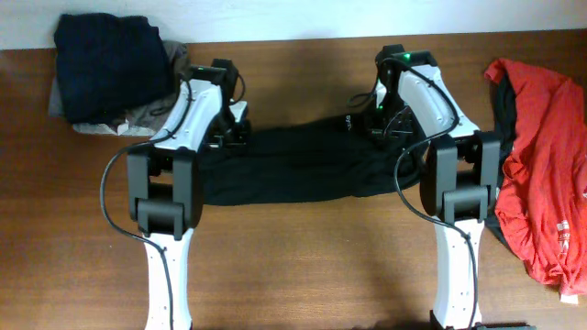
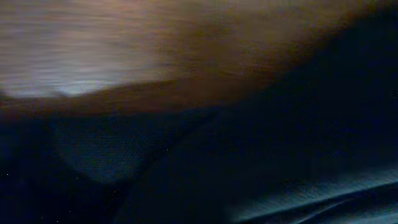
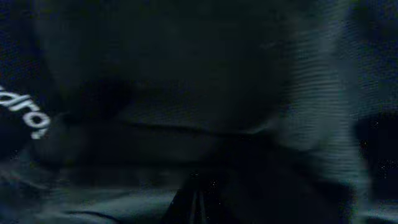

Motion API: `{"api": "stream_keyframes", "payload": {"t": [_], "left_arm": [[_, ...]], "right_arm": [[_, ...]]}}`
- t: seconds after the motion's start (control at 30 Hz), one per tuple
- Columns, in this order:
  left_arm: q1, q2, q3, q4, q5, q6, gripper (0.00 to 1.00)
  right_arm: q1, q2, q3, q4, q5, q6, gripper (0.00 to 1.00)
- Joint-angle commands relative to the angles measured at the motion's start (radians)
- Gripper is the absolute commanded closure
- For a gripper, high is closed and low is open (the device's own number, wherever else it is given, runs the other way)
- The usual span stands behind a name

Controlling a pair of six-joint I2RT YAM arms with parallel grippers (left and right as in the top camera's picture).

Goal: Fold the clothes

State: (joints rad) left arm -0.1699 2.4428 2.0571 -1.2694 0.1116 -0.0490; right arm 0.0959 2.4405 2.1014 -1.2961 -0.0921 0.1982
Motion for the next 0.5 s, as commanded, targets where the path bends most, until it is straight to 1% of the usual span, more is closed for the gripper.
{"api": "stream_keyframes", "payload": {"t": [0.0, 0.13, 0.3, 0.47], "left_arm": [[0.078, 0.013, 0.006, 0.027, -0.116, 0.029, 0.98], [0.130, 0.013, 0.006, 0.077, -0.085, 0.099, 0.96], [0.154, 0.013, 0.007, 0.142, -0.078, 0.119, 0.92], [0.153, 0.012, 0.026, 0.152, -0.078, 0.126, 0.92]], "right_arm": [[-0.051, 0.007, -0.011, 0.004, 0.040, -0.003, 0.96], [-0.078, 0.007, -0.013, 0.004, 0.040, -0.003, 0.96], [-0.083, 0.007, -0.013, 0.011, 0.040, 0.002, 0.96], [-0.083, 0.005, -0.013, 0.031, 0.045, 0.090, 0.96]]}}
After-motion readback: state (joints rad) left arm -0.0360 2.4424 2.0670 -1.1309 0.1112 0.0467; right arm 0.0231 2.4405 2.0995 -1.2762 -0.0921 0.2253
